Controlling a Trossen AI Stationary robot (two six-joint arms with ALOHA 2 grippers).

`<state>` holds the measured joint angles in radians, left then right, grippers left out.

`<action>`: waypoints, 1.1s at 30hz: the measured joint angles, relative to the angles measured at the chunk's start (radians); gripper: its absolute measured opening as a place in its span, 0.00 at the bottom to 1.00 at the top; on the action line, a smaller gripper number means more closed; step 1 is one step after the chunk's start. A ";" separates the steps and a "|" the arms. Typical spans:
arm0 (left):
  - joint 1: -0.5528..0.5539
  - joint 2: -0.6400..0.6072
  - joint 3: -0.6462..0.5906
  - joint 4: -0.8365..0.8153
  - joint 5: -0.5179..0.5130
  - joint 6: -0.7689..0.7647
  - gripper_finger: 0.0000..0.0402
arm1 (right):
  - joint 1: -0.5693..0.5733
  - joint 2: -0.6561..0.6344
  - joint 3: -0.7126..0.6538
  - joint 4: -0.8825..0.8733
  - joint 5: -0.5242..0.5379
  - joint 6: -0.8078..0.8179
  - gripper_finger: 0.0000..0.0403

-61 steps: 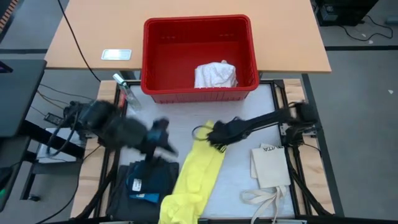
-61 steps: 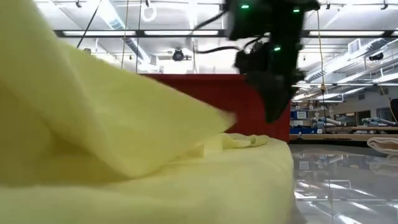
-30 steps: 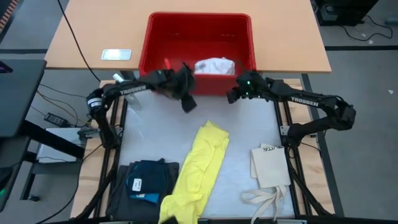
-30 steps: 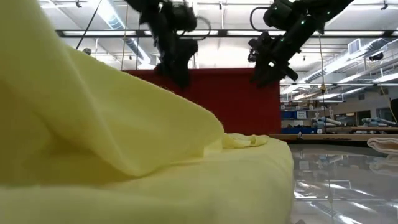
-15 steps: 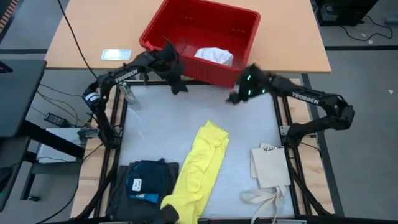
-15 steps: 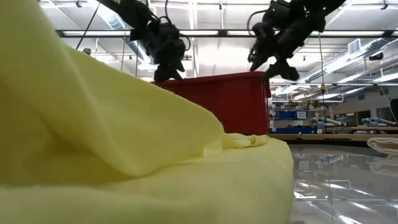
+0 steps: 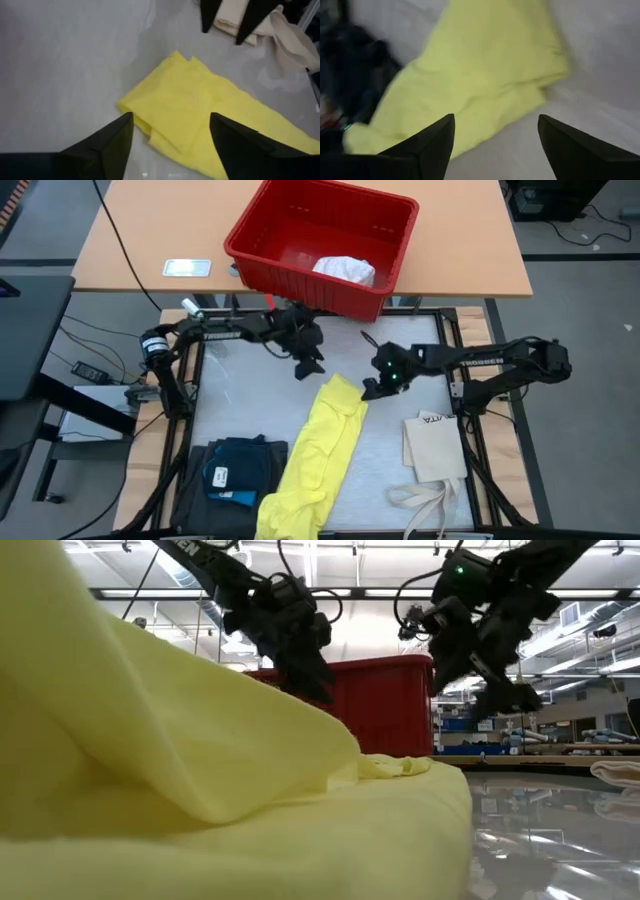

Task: Fold laundry
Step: Fold the yellow shirt

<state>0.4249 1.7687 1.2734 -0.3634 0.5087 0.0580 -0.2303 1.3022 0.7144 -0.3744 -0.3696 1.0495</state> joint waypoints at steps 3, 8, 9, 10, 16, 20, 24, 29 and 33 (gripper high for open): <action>-0.024 0.000 -0.065 0.101 0.003 -0.065 0.73 | 0.038 0.000 -0.038 0.022 0.075 0.051 0.72; -0.050 0.006 -0.142 0.133 -0.029 -0.070 0.77 | 0.082 0.011 -0.076 0.066 0.142 0.081 0.72; -0.054 0.017 -0.151 0.146 -0.033 -0.074 0.77 | 0.089 0.020 -0.080 0.075 0.144 0.081 0.72; -0.058 0.029 -0.157 0.154 -0.036 -0.085 0.77 | 0.097 0.029 -0.087 0.087 0.144 0.080 0.72; -0.096 0.131 -0.161 0.239 -0.054 -0.182 0.77 | 0.124 0.139 -0.103 0.195 0.150 0.074 0.72; -0.103 0.193 -0.160 0.332 -0.071 -0.275 0.77 | 0.125 0.214 -0.102 0.310 0.164 0.073 0.72; -0.103 0.236 -0.156 0.364 -0.026 -0.312 0.71 | 0.118 0.268 -0.098 0.357 0.151 0.076 0.67; -0.112 0.246 -0.155 0.366 -0.027 -0.323 0.46 | 0.117 0.272 -0.100 0.354 0.160 0.029 0.43; -0.107 0.246 -0.160 0.412 0.020 -0.394 0.19 | 0.093 0.268 -0.102 0.387 0.112 -0.097 0.13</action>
<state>0.3178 2.0151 1.1137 0.0482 0.5284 -0.3363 -0.1376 1.5700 0.6121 0.0126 -0.2575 0.9525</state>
